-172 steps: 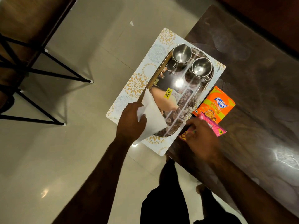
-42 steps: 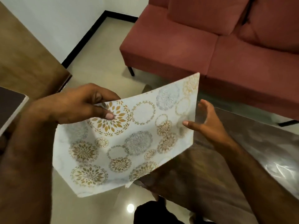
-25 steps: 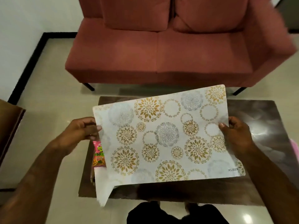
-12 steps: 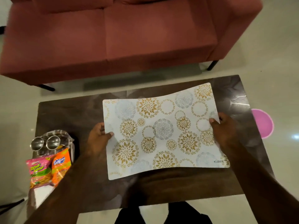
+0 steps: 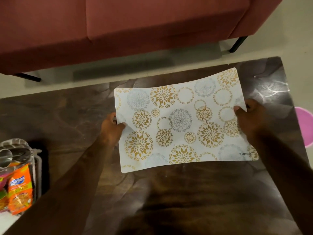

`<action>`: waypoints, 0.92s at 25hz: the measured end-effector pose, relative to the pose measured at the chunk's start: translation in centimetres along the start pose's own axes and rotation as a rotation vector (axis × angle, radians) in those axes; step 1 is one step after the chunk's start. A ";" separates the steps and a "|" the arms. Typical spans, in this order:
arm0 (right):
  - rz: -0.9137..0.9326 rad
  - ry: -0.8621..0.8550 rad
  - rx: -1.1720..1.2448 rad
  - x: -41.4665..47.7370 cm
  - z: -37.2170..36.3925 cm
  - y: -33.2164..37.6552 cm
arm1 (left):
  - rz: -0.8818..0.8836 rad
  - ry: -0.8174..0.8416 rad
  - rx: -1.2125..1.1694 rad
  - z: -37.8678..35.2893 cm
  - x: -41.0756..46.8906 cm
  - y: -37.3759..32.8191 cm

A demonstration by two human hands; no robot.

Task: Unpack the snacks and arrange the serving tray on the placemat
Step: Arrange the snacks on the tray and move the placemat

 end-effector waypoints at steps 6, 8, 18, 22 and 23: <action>0.346 -0.145 -0.590 -2.4 -0.4 2.4 | -0.255 -0.143 0.774 -0.9 -0.1 -1.4; 0.430 0.053 -0.667 -4.9 -4.5 2.3 | -0.496 -0.102 0.925 -3.4 -2.6 -2.8; 0.249 0.230 -0.849 -7.2 -10.0 -2.7 | -0.580 0.173 0.925 -9.0 -3.6 -0.2; 0.287 0.191 -0.849 -9.2 -11.1 -0.3 | -0.634 0.205 0.799 -7.4 -4.7 -0.8; 0.331 0.182 -0.816 -10.4 -12.0 0.8 | -0.658 0.194 0.740 -6.6 -5.4 -0.8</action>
Point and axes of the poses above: each hand's wrist, its own x-axis towards the middle knuckle, its own z-axis out of the back of the hand, y = z × x, the point moved 10 cm from there along x, towards the middle knuckle, and after that the axes turned 6 degrees about x, right-handed, at the moved point
